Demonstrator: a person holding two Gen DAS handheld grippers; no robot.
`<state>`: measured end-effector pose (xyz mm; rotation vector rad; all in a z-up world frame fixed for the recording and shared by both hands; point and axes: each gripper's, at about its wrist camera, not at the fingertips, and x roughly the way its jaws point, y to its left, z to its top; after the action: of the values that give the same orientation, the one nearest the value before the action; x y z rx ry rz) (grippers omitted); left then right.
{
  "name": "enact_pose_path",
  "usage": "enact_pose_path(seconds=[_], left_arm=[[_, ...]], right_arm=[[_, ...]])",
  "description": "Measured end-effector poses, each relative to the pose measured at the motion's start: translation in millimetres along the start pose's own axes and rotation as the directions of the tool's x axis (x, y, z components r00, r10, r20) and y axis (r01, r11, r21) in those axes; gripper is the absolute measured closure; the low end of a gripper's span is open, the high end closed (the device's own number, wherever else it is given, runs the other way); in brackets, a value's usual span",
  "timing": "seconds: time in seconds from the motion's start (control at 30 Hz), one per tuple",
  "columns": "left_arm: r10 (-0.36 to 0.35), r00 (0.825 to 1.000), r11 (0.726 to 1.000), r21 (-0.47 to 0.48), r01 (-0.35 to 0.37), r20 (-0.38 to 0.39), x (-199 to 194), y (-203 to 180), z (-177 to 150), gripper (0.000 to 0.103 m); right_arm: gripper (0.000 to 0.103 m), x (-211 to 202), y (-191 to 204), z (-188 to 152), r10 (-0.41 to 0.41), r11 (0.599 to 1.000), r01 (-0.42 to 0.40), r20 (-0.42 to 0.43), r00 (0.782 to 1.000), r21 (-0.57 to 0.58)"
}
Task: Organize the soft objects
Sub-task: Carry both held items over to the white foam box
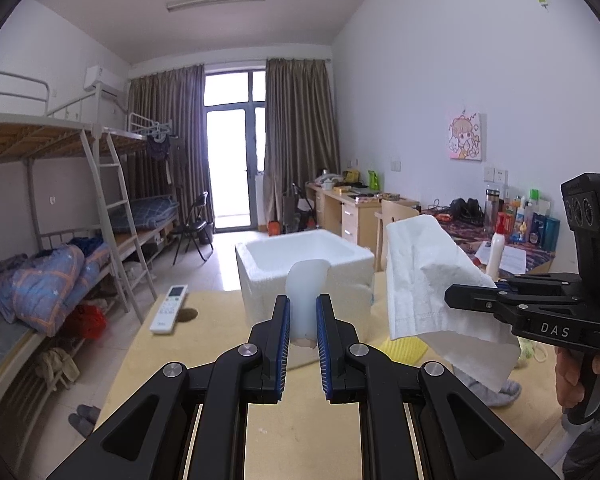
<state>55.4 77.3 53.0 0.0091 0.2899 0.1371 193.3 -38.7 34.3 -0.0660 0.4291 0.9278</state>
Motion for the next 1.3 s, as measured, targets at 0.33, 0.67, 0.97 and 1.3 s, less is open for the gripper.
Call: enact_pose_path(seconds=[0.33, 0.67, 0.97, 1.3], left_arm=[[-0.007, 1.000, 1.000, -0.001, 0.007, 0.006, 26, 13, 38, 0.089], [-0.006, 1.000, 1.000, 0.009, 0.006, -0.003, 56, 17, 54, 0.089], [0.013, 1.000, 1.000, 0.001, -0.013, -0.015, 80, 27, 61, 0.089], [0.032, 0.999, 0.999, -0.005, -0.032, -0.026, 114, 32, 73, 0.089]], right_arm=[[0.090, 11, -4, 38, -0.001, 0.999, 0.002, 0.020, 1.000, -0.037], [0.090, 27, -3, 65, -0.009, 0.997, 0.012, 0.033, 0.999, -0.070], [0.090, 49, -10, 77, -0.004, 0.998, 0.006, 0.026, 1.000, -0.070], [0.090, 75, -19, 91, -0.020, 0.997, 0.021, 0.017, 1.000, -0.074]])
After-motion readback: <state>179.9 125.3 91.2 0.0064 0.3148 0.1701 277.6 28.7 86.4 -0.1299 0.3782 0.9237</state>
